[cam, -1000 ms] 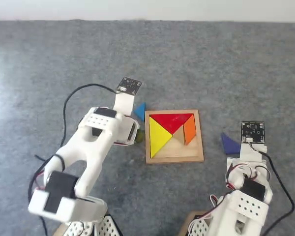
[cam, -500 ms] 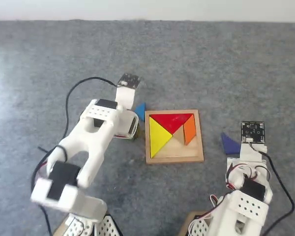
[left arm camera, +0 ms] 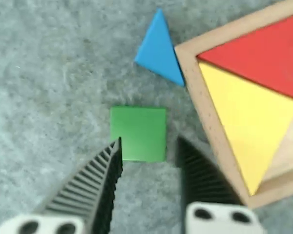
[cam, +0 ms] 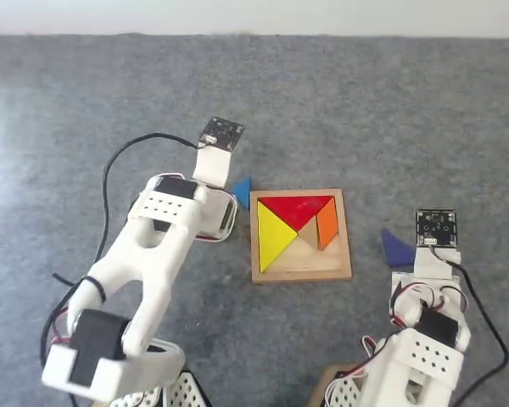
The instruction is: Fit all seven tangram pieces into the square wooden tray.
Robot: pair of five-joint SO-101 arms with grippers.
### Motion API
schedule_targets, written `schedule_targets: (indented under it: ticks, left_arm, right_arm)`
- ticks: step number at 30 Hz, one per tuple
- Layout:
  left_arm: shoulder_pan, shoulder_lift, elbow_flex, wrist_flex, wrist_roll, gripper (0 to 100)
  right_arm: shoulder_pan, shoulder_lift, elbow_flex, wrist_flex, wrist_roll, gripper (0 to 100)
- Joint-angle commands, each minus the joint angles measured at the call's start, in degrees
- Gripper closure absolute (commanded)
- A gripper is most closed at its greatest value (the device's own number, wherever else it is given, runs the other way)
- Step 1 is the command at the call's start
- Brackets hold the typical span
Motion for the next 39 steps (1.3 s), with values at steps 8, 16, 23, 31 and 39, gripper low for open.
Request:
schedule_targets:
  ticks: [8,16,23,31,39]
  left_arm:
    - [-0.70,12.31,-6.90,0.09,-1.76,80]
    - [-2.46,21.01,-15.25,6.42,-1.76,80]
    - [-3.60,21.01,-15.34,6.51,-1.76,80]
    - [-3.60,20.92,-15.60,6.59,-1.76,87]
    - [-3.52,18.37,-16.22,6.51,-1.85,97]
  right_arm:
    - [-0.57,-0.75,-1.32,-1.36,0.79,99.0]
    - [-0.57,-0.75,-1.32,-1.36,0.79,99.0]
    - [-0.57,-0.75,-1.32,-1.36,0.79,99.0]
    - [-0.57,-0.75,-1.32,-1.36,0.79,99.0]
    - [-0.75,-0.75,-1.32,-1.36,0.79,99.0]
